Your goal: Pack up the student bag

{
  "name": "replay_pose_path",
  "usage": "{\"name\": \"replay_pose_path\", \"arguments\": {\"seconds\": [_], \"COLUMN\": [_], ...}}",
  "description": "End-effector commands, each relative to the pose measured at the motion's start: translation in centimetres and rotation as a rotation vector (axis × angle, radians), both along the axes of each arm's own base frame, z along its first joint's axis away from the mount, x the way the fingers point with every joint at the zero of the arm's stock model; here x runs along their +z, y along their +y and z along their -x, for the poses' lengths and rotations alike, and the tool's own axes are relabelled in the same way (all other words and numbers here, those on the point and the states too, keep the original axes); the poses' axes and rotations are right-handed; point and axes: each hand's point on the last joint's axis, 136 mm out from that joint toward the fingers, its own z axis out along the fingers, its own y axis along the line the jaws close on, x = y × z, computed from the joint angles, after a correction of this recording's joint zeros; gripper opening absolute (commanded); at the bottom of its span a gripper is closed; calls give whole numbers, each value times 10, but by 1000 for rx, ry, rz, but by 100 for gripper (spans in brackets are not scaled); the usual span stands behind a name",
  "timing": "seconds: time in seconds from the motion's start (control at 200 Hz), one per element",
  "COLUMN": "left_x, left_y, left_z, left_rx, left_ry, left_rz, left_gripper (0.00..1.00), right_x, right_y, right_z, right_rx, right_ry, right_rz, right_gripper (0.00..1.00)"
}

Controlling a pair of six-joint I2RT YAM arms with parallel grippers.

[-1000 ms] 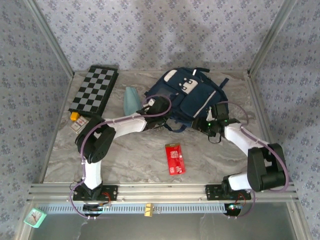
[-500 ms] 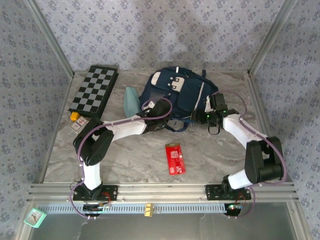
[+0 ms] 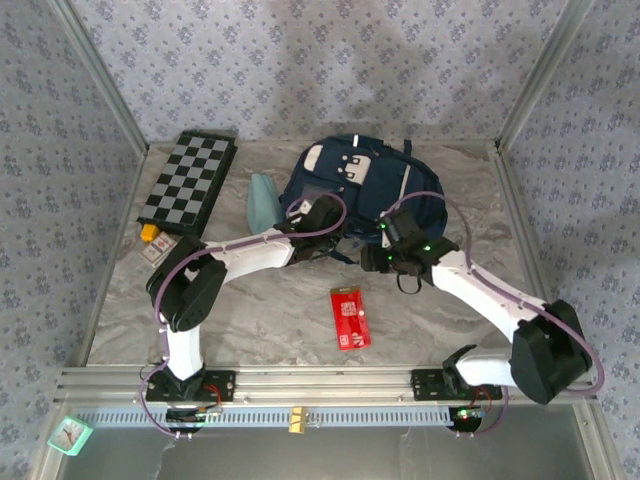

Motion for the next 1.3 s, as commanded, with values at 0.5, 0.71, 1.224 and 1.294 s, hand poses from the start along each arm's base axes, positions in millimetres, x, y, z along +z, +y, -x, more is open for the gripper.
{"name": "replay_pose_path", "arguments": {"seconds": [0.5, 0.71, 1.224, 1.294], "left_x": [50, 50, 56, 56], "left_y": [-34, -39, -43, -43], "left_z": [5, 5, 6, 5], "left_rx": [-41, -52, -64, -63], "left_ry": [-47, -44, -50, -51], "left_rz": [185, 207, 215, 215], "left_gripper": [0, 0, 0, 0], "right_x": [-2, -7, -19, -18], "right_y": [36, 28, 31, 31], "right_z": [-68, -76, -90, -93], "right_rx": [-38, -45, -11, -14], "right_ry": [-183, -199, -263, -280], "right_rz": [100, 162, 228, 232], "right_gripper": [35, 31, 31, 30]}}
